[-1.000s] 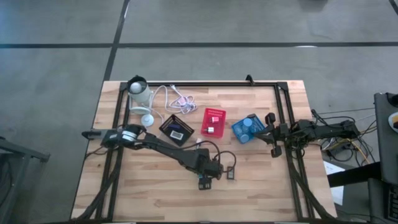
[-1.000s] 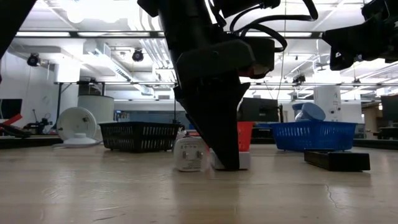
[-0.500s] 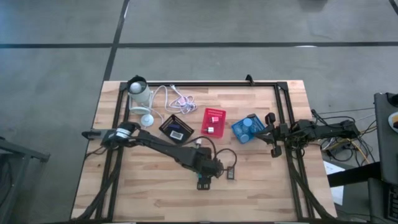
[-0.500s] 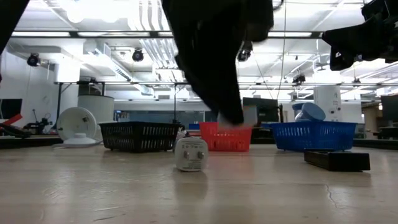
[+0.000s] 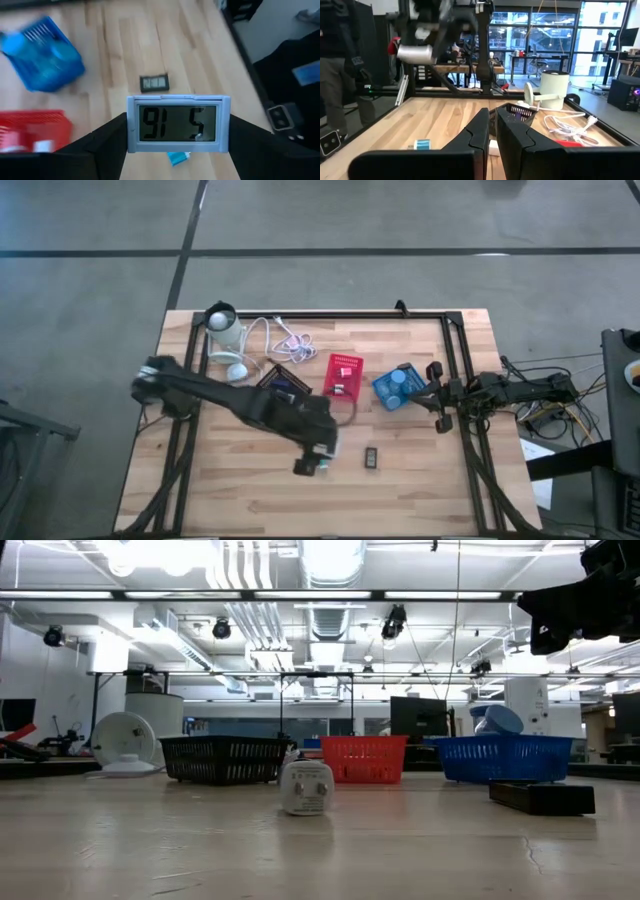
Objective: Pick & Place Office items
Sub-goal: Put the white digital clock into the black basket
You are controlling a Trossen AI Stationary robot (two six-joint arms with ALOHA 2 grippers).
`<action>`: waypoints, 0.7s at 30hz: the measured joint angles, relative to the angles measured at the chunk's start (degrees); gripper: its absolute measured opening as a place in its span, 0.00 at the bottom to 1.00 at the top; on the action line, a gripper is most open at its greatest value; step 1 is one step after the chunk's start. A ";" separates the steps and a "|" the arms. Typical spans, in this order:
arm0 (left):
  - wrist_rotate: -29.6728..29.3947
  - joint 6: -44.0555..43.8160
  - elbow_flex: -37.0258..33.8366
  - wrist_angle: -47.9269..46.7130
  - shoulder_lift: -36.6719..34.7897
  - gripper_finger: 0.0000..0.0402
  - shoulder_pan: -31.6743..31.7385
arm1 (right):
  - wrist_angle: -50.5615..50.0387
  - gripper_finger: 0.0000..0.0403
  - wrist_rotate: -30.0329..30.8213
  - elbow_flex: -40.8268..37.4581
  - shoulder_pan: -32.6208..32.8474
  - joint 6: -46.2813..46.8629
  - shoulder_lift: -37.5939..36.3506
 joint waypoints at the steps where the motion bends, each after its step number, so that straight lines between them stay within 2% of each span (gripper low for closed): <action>1: -0.02 0.92 -0.52 -0.28 -2.15 0.72 0.00 | 0.00 0.07 0.00 0.00 0.00 0.00 0.00; 11: 0.47 7.48 -10.12 -2.03 -23.87 0.73 -0.07 | -0.39 0.07 0.02 0.00 0.00 0.00 0.01; 17: 2.02 8.16 -21.48 3.28 -37.36 0.73 -0.09 | -0.40 0.07 0.02 -0.01 0.01 0.00 0.02; 21: 2.63 8.59 -31.12 10.01 -45.66 0.73 -0.09 | -0.64 0.07 0.02 -0.01 0.00 0.00 0.09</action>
